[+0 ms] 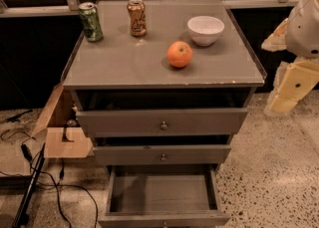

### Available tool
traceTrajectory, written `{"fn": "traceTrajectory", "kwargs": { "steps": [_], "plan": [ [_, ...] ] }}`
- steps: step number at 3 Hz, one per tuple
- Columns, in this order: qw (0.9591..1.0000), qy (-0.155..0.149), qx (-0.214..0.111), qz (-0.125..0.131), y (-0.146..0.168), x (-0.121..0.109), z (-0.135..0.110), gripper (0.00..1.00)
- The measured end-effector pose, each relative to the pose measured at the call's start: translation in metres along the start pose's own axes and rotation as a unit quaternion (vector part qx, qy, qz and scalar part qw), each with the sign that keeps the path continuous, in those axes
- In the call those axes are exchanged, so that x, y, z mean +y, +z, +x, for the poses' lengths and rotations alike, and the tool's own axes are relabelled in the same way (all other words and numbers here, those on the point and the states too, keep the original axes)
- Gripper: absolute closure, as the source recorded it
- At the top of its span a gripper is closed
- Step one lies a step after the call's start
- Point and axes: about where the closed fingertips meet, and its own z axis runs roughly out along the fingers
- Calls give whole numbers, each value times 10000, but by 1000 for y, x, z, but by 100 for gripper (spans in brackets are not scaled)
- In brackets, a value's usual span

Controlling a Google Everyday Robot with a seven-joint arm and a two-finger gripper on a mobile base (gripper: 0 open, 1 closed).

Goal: Place orange into bottom drawer

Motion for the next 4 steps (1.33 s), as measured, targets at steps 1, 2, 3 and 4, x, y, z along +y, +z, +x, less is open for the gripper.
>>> {"fn": "traceTrajectory", "kwargs": {
  "steps": [1, 2, 3, 4],
  "plan": [
    [9997, 71, -142, 160, 6, -9, -9, 42],
    [9976, 228, -425, 494, 14, -26, -21, 65],
    [9905, 593, -883, 874, 25, -50, -31, 88],
    [9767, 777, -1597, 1203, 44, -83, -54, 100]
  ]
}}
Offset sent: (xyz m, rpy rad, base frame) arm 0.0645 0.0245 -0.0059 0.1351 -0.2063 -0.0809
